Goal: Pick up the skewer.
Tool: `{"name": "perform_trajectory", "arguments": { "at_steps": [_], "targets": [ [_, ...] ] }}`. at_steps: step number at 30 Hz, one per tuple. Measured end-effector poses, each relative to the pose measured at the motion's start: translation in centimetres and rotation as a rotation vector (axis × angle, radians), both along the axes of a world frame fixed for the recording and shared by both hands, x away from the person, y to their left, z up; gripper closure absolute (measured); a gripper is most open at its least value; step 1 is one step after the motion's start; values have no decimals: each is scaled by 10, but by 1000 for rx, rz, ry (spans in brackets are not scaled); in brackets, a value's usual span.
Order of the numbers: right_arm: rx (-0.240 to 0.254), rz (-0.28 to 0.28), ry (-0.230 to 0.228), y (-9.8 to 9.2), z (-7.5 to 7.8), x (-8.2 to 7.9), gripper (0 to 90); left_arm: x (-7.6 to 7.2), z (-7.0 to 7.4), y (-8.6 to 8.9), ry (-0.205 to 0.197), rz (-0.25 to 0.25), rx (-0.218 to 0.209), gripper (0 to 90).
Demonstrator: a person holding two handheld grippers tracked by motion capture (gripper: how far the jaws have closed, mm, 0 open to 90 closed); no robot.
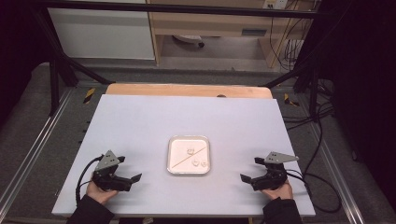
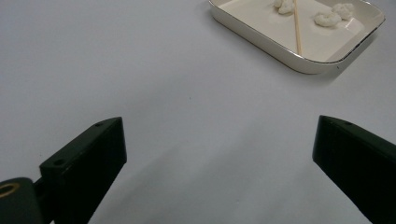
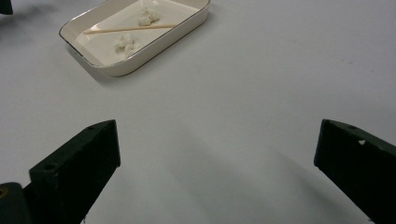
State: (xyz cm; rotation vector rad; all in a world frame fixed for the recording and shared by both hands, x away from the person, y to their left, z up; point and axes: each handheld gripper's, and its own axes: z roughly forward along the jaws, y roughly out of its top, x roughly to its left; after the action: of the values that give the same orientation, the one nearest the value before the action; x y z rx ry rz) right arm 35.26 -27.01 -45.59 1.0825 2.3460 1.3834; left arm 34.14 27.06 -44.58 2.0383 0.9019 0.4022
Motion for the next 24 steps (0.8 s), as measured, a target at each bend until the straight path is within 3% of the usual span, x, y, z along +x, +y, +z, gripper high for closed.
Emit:
{"name": "perform_trajectory", "arguments": {
  "at_steps": [24],
  "targets": [
    [-9,4,-3,1,-1,0,10,0,7,-12,-11,-7,16,29]
  ]
}}
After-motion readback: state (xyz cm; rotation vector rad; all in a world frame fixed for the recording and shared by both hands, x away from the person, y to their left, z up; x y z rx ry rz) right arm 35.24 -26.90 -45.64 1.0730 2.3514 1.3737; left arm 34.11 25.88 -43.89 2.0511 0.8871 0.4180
